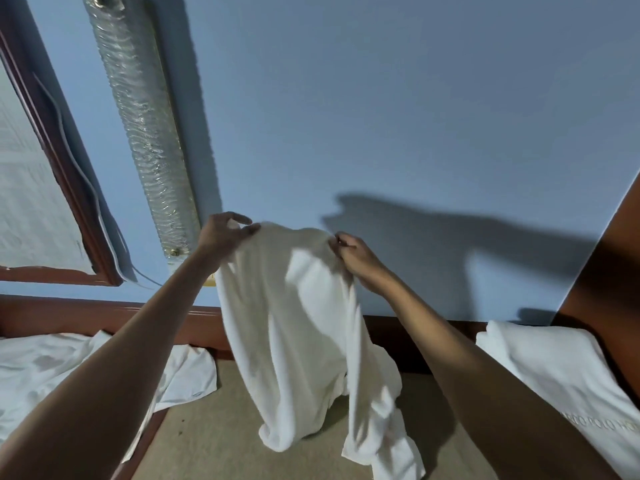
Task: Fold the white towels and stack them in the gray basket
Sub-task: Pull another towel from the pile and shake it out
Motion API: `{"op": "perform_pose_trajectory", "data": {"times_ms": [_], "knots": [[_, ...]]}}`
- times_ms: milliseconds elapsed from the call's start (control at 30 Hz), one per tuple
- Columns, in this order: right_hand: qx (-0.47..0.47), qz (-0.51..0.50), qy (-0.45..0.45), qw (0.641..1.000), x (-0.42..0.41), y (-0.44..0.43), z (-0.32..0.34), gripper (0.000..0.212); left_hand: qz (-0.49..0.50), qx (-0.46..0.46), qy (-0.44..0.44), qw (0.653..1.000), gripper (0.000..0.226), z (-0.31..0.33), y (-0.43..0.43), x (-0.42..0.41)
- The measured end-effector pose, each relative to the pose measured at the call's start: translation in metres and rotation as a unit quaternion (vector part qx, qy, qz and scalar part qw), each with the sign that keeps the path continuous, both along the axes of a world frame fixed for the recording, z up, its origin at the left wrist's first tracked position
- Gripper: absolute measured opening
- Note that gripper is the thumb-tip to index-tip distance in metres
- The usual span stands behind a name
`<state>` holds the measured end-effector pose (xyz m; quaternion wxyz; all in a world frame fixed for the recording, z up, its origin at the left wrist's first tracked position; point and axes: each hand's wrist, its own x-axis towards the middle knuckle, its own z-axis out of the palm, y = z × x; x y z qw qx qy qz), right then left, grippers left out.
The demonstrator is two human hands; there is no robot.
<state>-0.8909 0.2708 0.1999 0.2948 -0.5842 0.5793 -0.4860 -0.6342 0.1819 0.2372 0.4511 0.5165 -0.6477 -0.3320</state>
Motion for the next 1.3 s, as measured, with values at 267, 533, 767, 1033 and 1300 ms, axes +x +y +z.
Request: {"op": "perform_pose_trajectory", "data": {"times_ms": [267, 533, 767, 1033, 1300], "knots": [[-0.140, 0.068, -0.002, 0.988, 0.018, 0.015, 0.096, 0.028, -0.389, 0.112, -0.020, 0.914, 0.028, 0.057, 0.050, -0.034], [-0.024, 0.035, 0.146, 0.988, -0.004, 0.021, 0.039, 0.034, -0.316, -0.007, -0.017, 0.948, 0.059, 0.057, 0.044, -0.046], [0.044, -0.069, 0.125, 0.989, -0.018, 0.015, -0.039, 0.013, -0.176, -0.012, 0.116, 0.978, 0.058, 0.043, 0.023, -0.034], [-0.087, -0.014, 0.045, 0.995, -0.013, 0.030, 0.003, 0.049, -0.016, 0.093, 0.029, 0.995, 0.035, -0.008, 0.004, -0.001], [-0.052, 0.093, 0.031, 0.994, 0.002, 0.029, 0.054, 0.060, -0.400, 0.123, -0.107, 0.902, 0.027, 0.022, 0.045, -0.040]]}}
